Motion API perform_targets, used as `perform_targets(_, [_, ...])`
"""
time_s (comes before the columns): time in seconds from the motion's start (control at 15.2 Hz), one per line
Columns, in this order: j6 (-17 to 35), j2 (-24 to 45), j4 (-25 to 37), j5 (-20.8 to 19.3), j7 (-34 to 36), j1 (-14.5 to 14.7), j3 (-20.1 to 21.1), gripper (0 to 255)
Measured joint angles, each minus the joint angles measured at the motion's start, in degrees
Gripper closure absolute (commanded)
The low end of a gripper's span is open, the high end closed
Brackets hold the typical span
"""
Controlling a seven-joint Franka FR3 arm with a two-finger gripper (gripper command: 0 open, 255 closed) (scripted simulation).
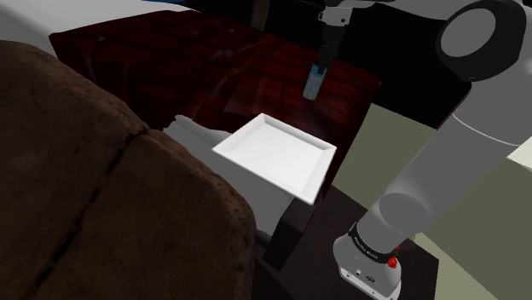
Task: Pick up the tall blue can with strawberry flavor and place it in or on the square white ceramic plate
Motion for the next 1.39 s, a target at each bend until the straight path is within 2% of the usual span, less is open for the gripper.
perform_targets(0.07, [0.0, 0.0, 0.0, 0.0, 0.0, 0.0, 0.0, 255])
perform_targets(0.79, [-0.37, 0.04, 0.42, 0.04, -0.03, 0.02, 0.02, 255])
perform_targets(1.39, [-7.33, 1.96, 9.28, 0.59, -1.36, -0.22, -0.19, 255])
